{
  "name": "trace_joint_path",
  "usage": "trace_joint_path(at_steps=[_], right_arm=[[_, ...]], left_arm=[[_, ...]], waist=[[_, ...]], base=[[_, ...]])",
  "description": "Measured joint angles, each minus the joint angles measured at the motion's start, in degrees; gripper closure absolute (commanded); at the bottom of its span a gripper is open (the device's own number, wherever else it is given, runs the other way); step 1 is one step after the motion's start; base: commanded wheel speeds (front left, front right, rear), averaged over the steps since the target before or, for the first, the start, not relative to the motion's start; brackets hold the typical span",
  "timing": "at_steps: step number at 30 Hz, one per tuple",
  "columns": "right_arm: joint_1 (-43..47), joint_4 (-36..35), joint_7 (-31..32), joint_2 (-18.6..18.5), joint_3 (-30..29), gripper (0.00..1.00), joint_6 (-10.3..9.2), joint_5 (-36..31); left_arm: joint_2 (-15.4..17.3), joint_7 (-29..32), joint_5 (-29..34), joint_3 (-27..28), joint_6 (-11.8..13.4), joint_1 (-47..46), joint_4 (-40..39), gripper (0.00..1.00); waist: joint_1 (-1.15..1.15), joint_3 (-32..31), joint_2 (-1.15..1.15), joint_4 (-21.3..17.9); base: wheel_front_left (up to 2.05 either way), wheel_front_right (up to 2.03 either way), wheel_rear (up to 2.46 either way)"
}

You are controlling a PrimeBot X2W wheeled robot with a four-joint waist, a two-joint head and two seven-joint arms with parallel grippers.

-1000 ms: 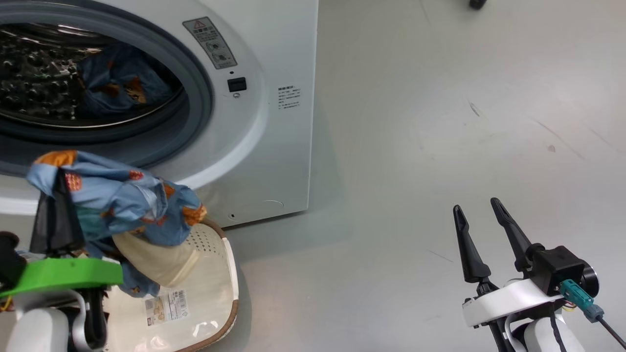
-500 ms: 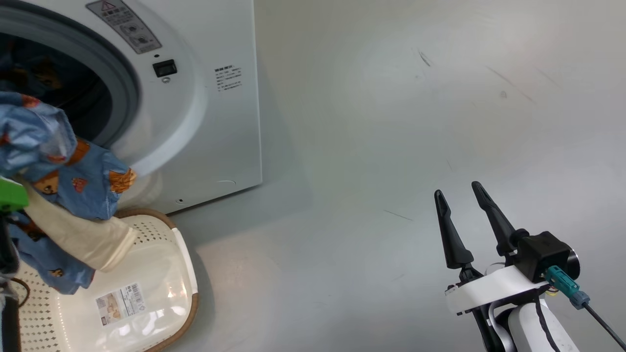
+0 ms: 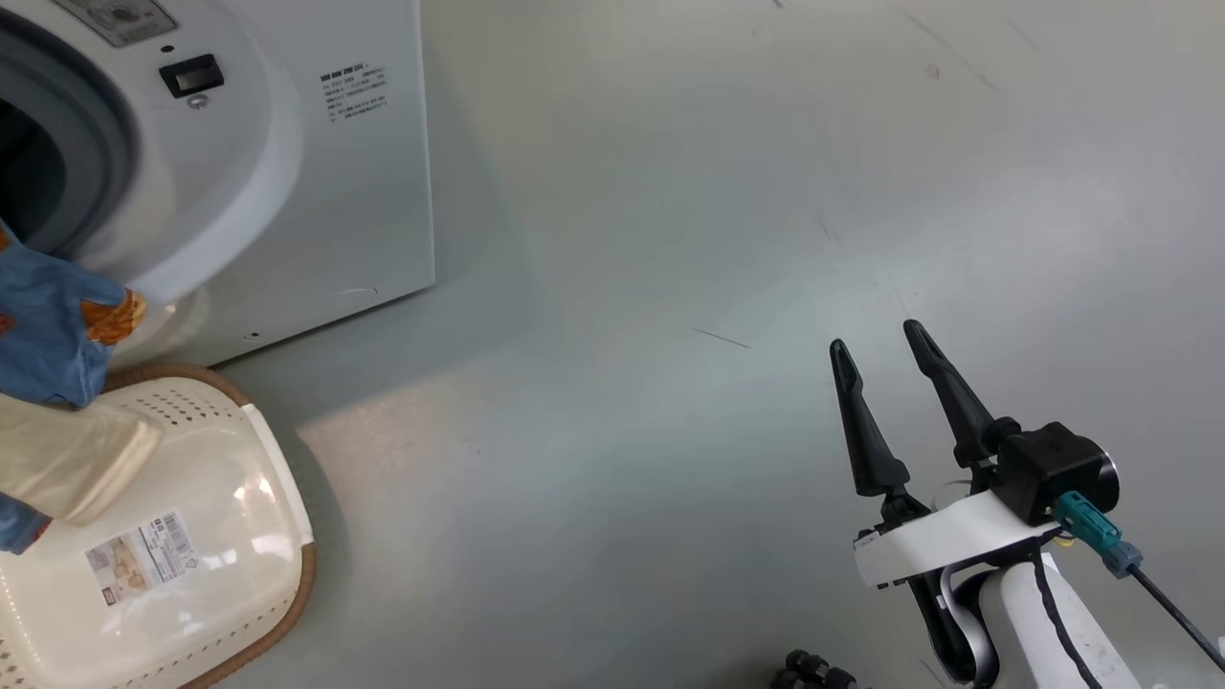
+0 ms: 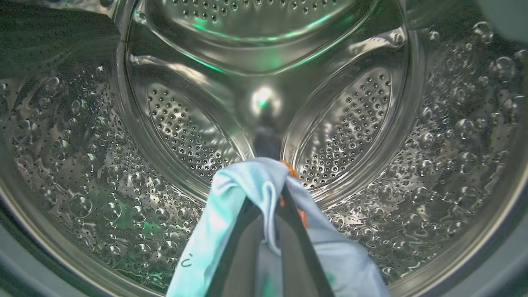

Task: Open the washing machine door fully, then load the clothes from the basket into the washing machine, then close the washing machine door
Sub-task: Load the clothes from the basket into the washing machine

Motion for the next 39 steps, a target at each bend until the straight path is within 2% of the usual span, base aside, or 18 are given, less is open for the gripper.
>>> trace_joint_path(at_steps=[18,39], right_arm=[[-2.37,-0.07,0.0,0.31,0.51,0.0,0.0,0.15],[-2.75,-0.04,0.0,0.11,0.56,0.0,0.0,-0.07]], left_arm=[[3.97,-0.3,2.42,-1.67,-0.01,-17.37,7.88,1.0],[5.79,-5.73,4.57,-4.0,-0.6,-31.54,13.81,1.0]], waist=[[0.0,9.75,0.0,-0.99],[-0.01,12.74,0.0,-0.81]], base=[[0.0,0.0,0.0],[0.0,0.0,0.0]])
